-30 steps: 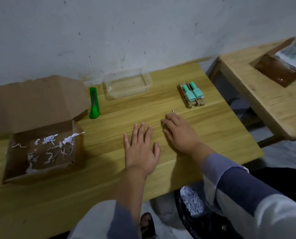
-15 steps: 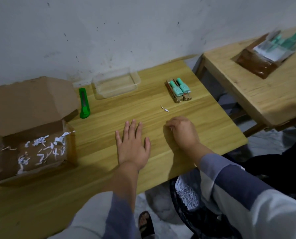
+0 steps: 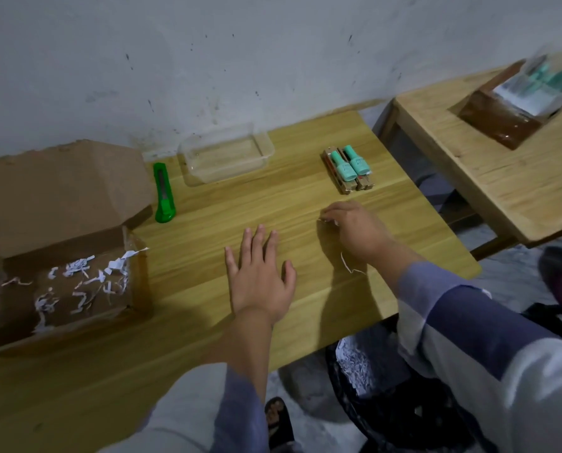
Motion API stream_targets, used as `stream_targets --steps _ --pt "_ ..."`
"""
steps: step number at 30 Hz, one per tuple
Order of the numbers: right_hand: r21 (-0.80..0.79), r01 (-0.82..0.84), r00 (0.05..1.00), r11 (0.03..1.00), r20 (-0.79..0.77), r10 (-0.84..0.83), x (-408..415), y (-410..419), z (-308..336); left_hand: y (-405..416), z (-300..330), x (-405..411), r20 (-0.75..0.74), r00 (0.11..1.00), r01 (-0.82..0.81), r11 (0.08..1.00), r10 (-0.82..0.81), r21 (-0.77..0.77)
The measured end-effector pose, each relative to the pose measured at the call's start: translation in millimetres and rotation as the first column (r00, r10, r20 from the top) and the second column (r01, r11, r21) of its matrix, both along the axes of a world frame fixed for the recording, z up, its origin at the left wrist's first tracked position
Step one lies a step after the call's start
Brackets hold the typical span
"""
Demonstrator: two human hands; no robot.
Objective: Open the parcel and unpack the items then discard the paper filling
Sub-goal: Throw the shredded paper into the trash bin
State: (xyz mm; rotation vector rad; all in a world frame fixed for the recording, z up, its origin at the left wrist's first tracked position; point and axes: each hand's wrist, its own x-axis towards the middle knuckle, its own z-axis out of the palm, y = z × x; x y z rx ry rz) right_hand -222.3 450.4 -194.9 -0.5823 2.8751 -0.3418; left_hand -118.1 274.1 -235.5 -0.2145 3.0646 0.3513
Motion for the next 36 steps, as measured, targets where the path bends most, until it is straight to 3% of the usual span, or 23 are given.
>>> stream_targets --steps 9,13,19,29,31,33,36 --pt "0.011 0.127 0.988 0.992 0.090 -0.128 68.8 16.7 4.4 0.1 2.9 1.2 0.011 1.000 0.005 1.000 -0.005 0.016" --pt "0.043 0.163 0.987 0.986 -0.004 -0.163 84.1 11.2 -5.7 -0.1 2.8 1.5 0.005 1.000 0.007 1.000 -0.007 0.014" --pt "-0.147 0.225 0.952 0.963 -0.179 -0.250 88.7 13.1 -27.4 -0.6 0.9 1.4 -0.004 1.000 0.009 1.000 -0.009 -0.004" --pt "-0.227 0.229 0.944 0.947 -0.187 -0.273 83.4 11.8 -20.9 -1.0 -0.2 0.2 0.018 1.000 0.023 0.999 -0.022 -0.045" --pt "-0.320 0.377 0.912 0.869 -0.037 -0.409 78.1 14.5 -14.1 -1.2 -1.6 -0.3 0.015 1.000 0.022 0.998 -0.021 -0.053" --pt "-0.385 0.598 0.793 0.703 0.155 -0.589 76.5 23.8 -5.6 -1.8 -3.9 -0.5 0.012 1.000 0.029 0.998 -0.029 -0.057" --pt "-0.430 0.722 0.658 0.542 0.182 -0.731 86.3 46.8 5.1 -2.3 -4.9 -0.3 0.025 0.999 0.045 0.996 -0.043 -0.071"
